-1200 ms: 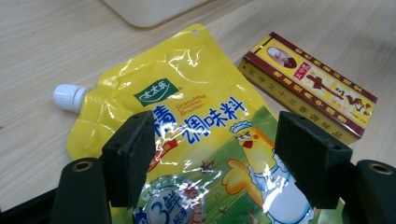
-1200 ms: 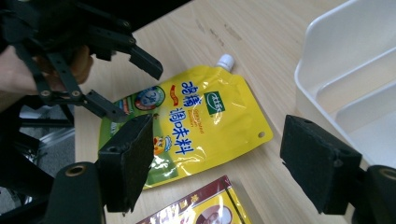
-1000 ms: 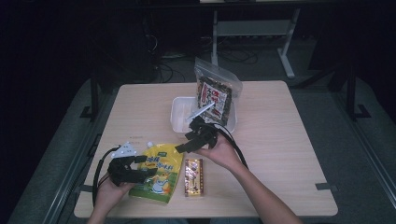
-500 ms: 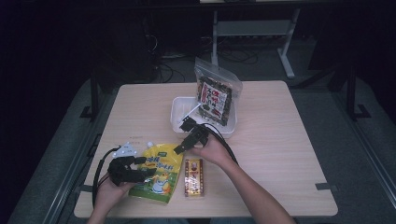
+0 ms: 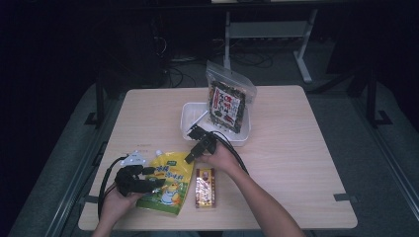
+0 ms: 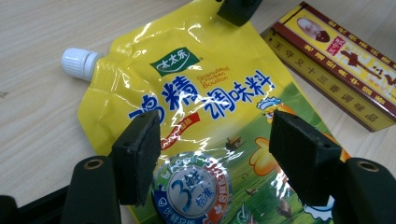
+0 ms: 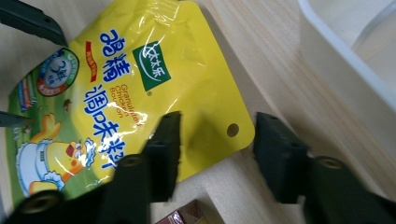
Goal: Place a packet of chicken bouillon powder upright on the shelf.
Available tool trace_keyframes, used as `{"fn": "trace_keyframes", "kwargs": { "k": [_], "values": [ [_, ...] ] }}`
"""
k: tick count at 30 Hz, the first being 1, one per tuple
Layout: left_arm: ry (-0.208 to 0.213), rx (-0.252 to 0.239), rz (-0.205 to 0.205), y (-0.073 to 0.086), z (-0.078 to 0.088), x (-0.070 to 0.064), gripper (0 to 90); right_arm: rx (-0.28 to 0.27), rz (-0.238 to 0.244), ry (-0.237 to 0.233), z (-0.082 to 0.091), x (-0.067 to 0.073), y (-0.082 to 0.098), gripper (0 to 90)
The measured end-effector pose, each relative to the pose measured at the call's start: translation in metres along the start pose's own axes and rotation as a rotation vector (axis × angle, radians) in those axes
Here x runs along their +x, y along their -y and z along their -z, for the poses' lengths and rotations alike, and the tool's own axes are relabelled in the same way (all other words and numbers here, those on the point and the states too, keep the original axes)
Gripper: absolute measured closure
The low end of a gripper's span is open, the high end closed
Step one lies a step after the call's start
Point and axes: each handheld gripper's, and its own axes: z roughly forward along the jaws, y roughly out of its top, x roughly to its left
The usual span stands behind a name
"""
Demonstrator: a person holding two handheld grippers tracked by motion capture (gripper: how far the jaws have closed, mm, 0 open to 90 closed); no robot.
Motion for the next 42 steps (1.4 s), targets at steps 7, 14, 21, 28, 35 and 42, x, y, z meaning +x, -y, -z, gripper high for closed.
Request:
{"fn": "trace_keyframes", "kwargs": {
  "k": [7, 14, 21, 28, 35, 42],
  "values": [
    [-0.004, 0.014, -0.005, 0.0, -0.002, 0.001, 33.5, -0.012, 0.001, -0.031, 0.003, -0.004, -0.001, 84.0],
    [-0.02, -0.004, 0.011, 0.001, 0.002, 0.004, 31.2, -0.024, 0.05, -0.037, 0.01, 0.002, 0.0, 89.9],
    [-0.027, -0.033, 0.053, 0.003, 0.009, 0.011, 25.5, -0.072, 0.1, -0.05, 0.029, 0.013, 0.002, 90.0],
    [-0.023, -0.063, 0.094, 0.004, 0.014, 0.018, 21.7, -0.132, 0.149, -0.063, 0.053, 0.024, 0.005, 90.0],
    [0.023, -0.082, 0.114, 0.005, 0.014, 0.021, 20.5, -0.192, 0.19, -0.08, 0.077, 0.036, 0.007, 90.0],
    [0.146, -0.11, 0.147, 0.005, 0.012, 0.025, 25.0, -0.221, 0.222, -0.096, 0.088, 0.043, 0.011, 90.0]
  ]
}}
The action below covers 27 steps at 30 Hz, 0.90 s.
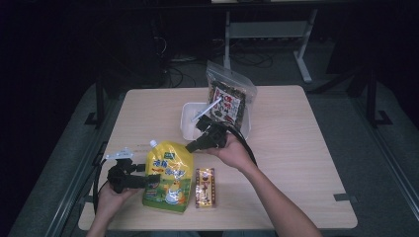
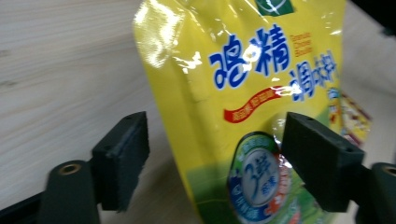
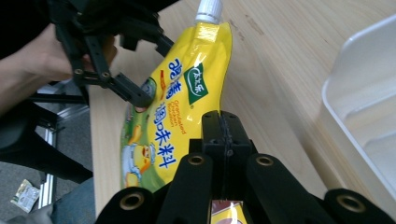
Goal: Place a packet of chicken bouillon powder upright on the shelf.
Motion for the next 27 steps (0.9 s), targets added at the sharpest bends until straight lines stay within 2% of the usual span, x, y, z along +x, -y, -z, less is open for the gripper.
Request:
{"fn": "trace_keyframes", "kwargs": {
  "k": [2, 4, 9, 10, 11, 13, 16, 19, 22, 24, 27],
  "values": [
    [0.041, -0.011, 0.002, 0.0, 0.0, 0.0, 33.4, -0.006, 0.01, -0.008, 0.002, 0.002, -0.001, 90.0],
    [0.041, -0.016, -0.006, -0.001, 0.0, -0.002, 36.6, -0.012, 0.02, -0.011, 0.004, 0.004, -0.003, 89.9],
    [0.08, -0.065, -0.005, 0.0, 0.006, 0.0, 59.8, -0.022, 0.021, -0.02, 0.01, 0.006, -0.003, 89.9],
    [0.086, -0.072, -0.004, 0.0, 0.006, 0.0, 59.8, -0.025, 0.02, -0.022, 0.012, 0.005, -0.003, 89.9],
    [0.092, -0.081, -0.007, 0.0, 0.007, -0.001, 67.0, -0.027, 0.022, -0.028, 0.015, 0.005, -0.003, 89.9],
    [0.106, -0.086, -0.013, -0.001, 0.007, -0.002, 69.3, -0.025, 0.026, -0.03, 0.016, 0.006, -0.003, 89.9],
    [0.118, -0.104, -0.026, -0.001, 0.009, -0.003, 80.7, -0.019, 0.043, -0.027, 0.02, 0.007, -0.004, 89.7],
    [0.117, -0.106, -0.049, -0.001, 0.01, -0.005, 83.5, -0.006, 0.049, -0.03, 0.022, 0.006, -0.005, 89.0],
    [0.126, -0.112, -0.069, -0.002, 0.01, -0.007, 84.4, 0.02, 0.077, -0.023, 0.023, 0.007, -0.01, 81.9],
    [0.125, -0.114, -0.083, -0.004, 0.01, -0.009, 84.5, 0.05, 0.095, -0.037, 0.021, 0.006, -0.018, 74.2],
    [0.129, -0.119, -0.102, -0.005, 0.011, -0.012, 84.6, 0.074, 0.108, -0.048, 0.018, 0.005, -0.024, 71.2]
  ]
}}
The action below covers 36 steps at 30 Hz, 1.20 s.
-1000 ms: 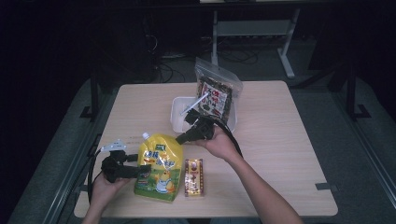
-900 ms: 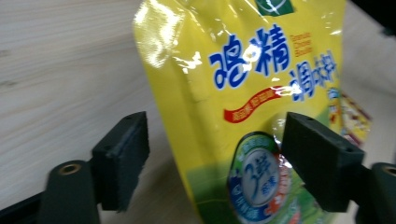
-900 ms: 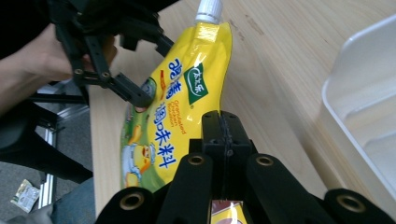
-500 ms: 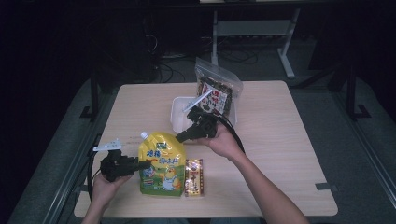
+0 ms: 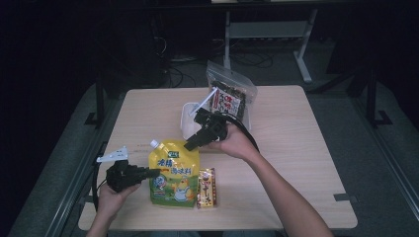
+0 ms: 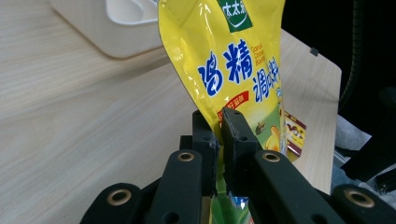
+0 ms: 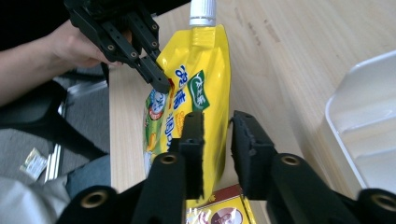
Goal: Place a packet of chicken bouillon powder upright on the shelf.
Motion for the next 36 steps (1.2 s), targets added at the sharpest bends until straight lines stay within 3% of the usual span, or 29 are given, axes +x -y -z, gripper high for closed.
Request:
{"fn": "trace_keyframes", "kwargs": {
  "k": [6, 7, 12, 16, 23, 36],
  "values": [
    [0.011, -0.002, -0.011, -0.001, 0.0, -0.001, 84.5, 0.082, -0.001, -0.04, -0.013, -0.003, -0.016, 68.1],
    [0.012, -0.003, -0.013, -0.001, 0.0, -0.001, 84.5, 0.116, 0.009, -0.039, -0.019, -0.003, -0.019, 69.8],
    [0.014, -0.005, -0.012, -0.001, 0.0, -0.001, 84.4, 0.153, 0.002, -0.049, -0.028, -0.002, -0.023, 78.0],
    [0.019, -0.01, -0.008, -0.001, 0.0, -0.001, 83.5, 0.166, -0.01, -0.066, -0.028, -0.003, -0.024, 87.9],
    [-0.003, -0.004, -0.006, -0.002, 0.001, 0.0, 74.1, 0.183, -0.054, -0.115, -0.023, 0.004, -0.027, 89.5],
    [-0.06, -0.023, 0.004, -0.001, 0.011, 0.002, 60.1, 0.141, -0.095, -0.07, -0.011, 0.025, -0.03, 89.9]
  ]
}}
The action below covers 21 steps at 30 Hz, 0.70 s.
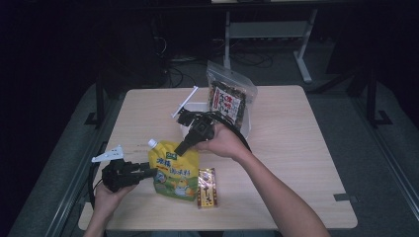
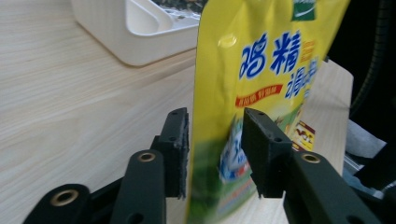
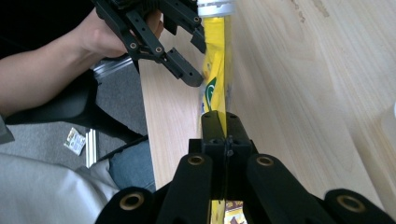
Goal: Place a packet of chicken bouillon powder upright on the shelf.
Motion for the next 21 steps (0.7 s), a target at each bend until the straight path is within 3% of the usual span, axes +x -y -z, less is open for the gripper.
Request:
{"fn": "trace_keyframes", "kwargs": {
  "k": [11, 15, 17, 21],
  "values": [
    [-0.089, 0.005, -0.01, 0.002, 0.004, 0.0, 54.2, -0.132, -0.093, 0.066, 0.025, 0.012, -0.002, 89.9],
    [-0.121, 0.018, -0.02, 0.002, 0.003, 0.001, 52.4, -0.155, -0.122, 0.093, 0.034, 0.014, -0.004, 89.9],
    [-0.129, 0.023, -0.019, 0.003, 0.003, 0.002, 50.3, -0.199, -0.148, 0.1, 0.044, 0.016, -0.004, 89.9],
    [-0.145, 0.028, -0.023, 0.003, 0.003, 0.003, 48.9, -0.233, -0.161, 0.131, 0.052, 0.019, -0.005, 89.9]
  ]
}}
